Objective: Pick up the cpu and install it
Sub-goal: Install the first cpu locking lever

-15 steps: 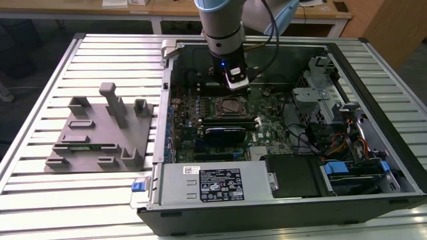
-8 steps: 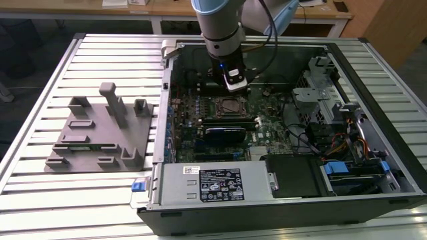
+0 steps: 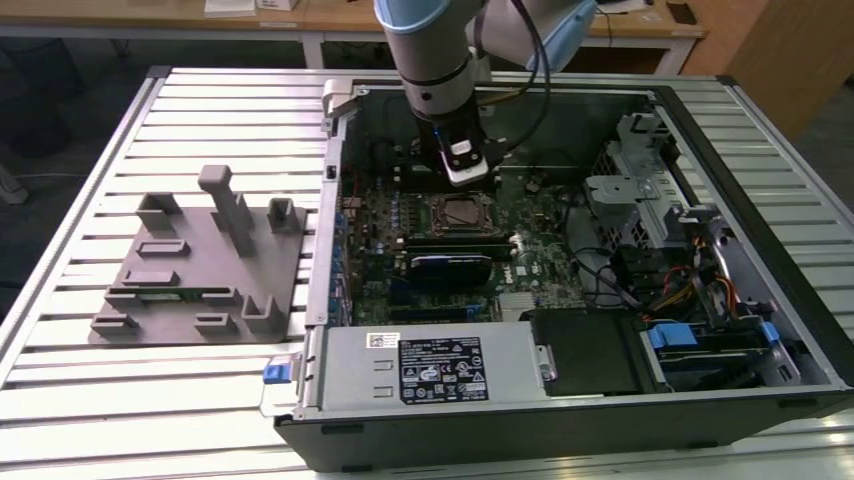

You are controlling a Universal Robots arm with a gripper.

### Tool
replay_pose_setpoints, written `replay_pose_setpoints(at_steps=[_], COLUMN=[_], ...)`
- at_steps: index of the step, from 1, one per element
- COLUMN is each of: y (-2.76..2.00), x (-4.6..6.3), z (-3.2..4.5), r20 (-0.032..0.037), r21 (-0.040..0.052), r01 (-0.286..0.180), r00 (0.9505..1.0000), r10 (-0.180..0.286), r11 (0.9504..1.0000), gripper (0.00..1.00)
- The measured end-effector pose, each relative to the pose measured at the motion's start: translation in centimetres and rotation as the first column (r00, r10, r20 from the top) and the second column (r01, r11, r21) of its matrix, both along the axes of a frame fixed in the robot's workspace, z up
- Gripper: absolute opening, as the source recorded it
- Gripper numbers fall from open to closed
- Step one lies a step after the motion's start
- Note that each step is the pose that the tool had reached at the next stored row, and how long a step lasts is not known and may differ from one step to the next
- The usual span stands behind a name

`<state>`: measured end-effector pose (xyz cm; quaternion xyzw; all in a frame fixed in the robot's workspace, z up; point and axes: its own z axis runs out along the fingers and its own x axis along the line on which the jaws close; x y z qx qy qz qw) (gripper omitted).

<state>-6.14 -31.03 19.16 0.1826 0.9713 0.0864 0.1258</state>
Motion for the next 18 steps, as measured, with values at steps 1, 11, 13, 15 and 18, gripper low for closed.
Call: replay_pose_setpoints(at_steps=[1, 11, 13, 15, 18], y=[0.01, 0.03, 0.02, 0.01, -0.03], x=[-0.01, -0.01, -0.01, 0.00, -0.02], z=[-0.01, -0.04, -0.04, -0.04, -0.04], r20=[0.0002, 0.0076, 0.0096, 0.0108, 0.0123], r21=[-0.0001, -0.0042, -0.0060, -0.0070, -0.0070], r01=[0.000, 0.000, 0.000, 0.000, 0.000], r00=[1.0000, 1.0000, 1.0000, 0.9999, 0.9999], r10=[0.000, 0.000, 0.000, 0.000, 0.000], r11=[1.0000, 1.0000, 1.0000, 1.0000, 1.0000], gripper=[0.11, 0.11, 0.11, 0.11, 0.11])
